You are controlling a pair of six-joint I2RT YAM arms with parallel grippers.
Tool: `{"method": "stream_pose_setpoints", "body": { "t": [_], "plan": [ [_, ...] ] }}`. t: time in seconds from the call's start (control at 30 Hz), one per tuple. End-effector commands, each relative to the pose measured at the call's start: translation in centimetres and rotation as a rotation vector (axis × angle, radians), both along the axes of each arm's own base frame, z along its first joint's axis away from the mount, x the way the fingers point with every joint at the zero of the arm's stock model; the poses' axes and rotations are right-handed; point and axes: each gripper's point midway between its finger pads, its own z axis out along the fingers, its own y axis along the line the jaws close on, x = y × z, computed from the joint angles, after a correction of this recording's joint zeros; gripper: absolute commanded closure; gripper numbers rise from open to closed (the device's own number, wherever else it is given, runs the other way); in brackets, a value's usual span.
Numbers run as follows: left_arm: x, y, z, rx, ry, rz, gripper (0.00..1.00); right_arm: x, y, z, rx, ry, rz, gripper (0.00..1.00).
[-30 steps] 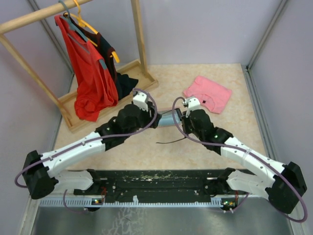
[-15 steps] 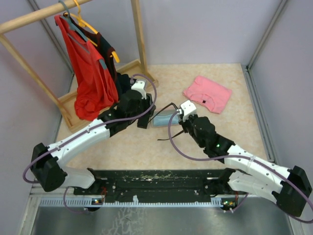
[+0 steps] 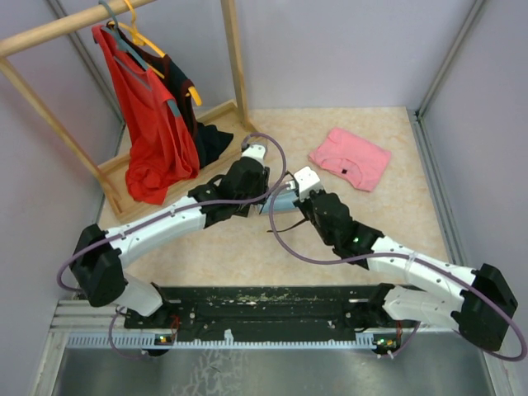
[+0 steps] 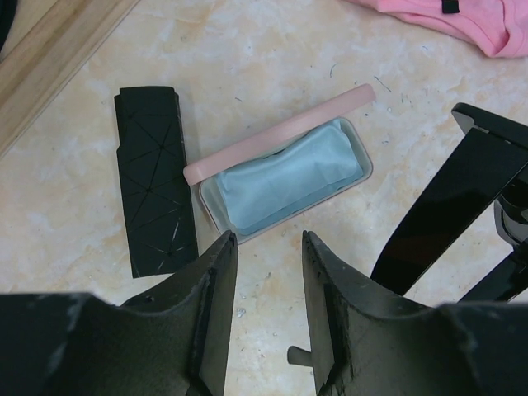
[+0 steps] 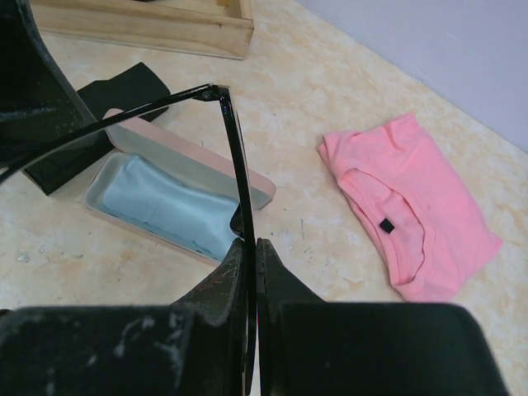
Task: Organize the sunglasses
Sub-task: Fold the sunglasses.
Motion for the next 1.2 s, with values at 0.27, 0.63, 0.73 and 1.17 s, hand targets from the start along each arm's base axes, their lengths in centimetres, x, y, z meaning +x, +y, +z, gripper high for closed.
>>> {"method": "stream_pose_setpoints", "body": {
  "t": [0.27, 0.63, 0.73, 1.17],
  "plan": [
    [0.2, -3.0, 0.4, -0.091, -0.001, -0.002, 0.57, 0.1, 3.7, 5.2, 0.302, -0.025, 0.0, 1.0],
    [0.3, -3.9, 0.8, -0.142, 0.001, -0.004, 0.57, -0.7, 5.6, 4.3, 0.475, 0.081, -0.013, 1.0],
    [0.3, -4.2, 0.5, -0.141, 0.008, -0.011, 0.58, -0.9, 6.2, 4.3, 0.5, 0.096, -0.01, 1.0],
    [0.5, -4.4, 0.3, -0.121, 0.003, -0.003, 0.57, -1.2, 7.2, 4.2, 0.556, 0.14, -0.017, 1.0]
  ]
}}
